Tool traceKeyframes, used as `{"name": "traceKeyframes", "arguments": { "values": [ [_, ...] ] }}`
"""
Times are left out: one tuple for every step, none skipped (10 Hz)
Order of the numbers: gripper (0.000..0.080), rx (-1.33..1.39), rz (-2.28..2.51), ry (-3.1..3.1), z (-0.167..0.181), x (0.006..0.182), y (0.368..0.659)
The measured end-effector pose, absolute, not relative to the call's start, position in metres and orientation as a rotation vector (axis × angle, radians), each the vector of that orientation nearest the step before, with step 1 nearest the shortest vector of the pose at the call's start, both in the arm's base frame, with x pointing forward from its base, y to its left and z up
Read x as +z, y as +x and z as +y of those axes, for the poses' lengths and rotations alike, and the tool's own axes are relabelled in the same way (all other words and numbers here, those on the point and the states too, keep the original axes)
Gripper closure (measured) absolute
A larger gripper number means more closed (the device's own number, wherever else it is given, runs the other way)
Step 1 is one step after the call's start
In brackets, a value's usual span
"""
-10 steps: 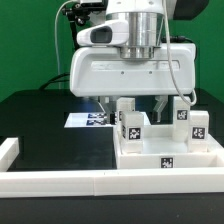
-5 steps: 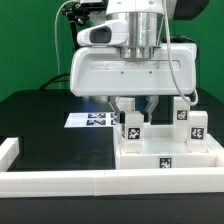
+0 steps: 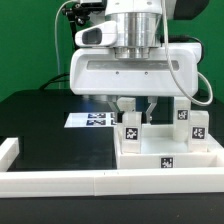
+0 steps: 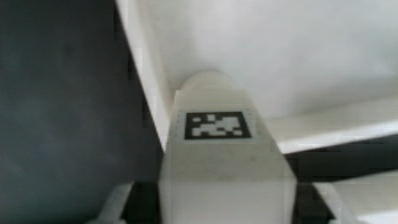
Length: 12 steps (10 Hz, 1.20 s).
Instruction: Assemble square table
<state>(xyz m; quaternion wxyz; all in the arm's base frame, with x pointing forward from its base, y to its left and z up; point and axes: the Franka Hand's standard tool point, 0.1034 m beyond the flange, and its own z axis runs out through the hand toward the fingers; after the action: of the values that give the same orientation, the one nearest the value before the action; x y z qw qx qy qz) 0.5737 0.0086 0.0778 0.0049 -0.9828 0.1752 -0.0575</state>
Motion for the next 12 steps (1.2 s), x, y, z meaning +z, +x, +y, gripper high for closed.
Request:
{"name": "traceKeyframes", "arguments": {
  "values": [
    [0.0508,-0.186,0.707,-3.039,0.0086,0.0778,0.5737],
    [0.0508,-0.185,0.861,-2.996,0.0085,0.0778,0.5735],
    [0.0508,-0.186,0.958,-2.962,0.0088,0.0777,0.5734],
    [0.0508,-0.208,1.145,-2.886,0.009,0.0777,0.5737],
    [0.0508,-0.209,1.21,-2.86,0.0096,0.0779,0.5733],
    [0.0508,-0.199,1.383,-2.769,0.0099,0.0779,0.5726],
    [0.0508,-0.192,1.503,-2.695,0.0098,0.078,0.5724],
    [0.0508,-0.182,1.666,-2.581,0.0097,0.0778,0.5719],
    [0.0508,-0.172,1.76,-2.516,0.0097,0.078,0.5717],
    [0.0508,-0.161,1.844,-2.438,0.0083,0.0776,0.5716],
    [0.0508,-0.158,1.865,-2.417,0.0082,0.0776,0.5716],
    [0.0502,-0.15,1.945,-2.344,0.0087,0.0776,0.5715]
  ]
}}
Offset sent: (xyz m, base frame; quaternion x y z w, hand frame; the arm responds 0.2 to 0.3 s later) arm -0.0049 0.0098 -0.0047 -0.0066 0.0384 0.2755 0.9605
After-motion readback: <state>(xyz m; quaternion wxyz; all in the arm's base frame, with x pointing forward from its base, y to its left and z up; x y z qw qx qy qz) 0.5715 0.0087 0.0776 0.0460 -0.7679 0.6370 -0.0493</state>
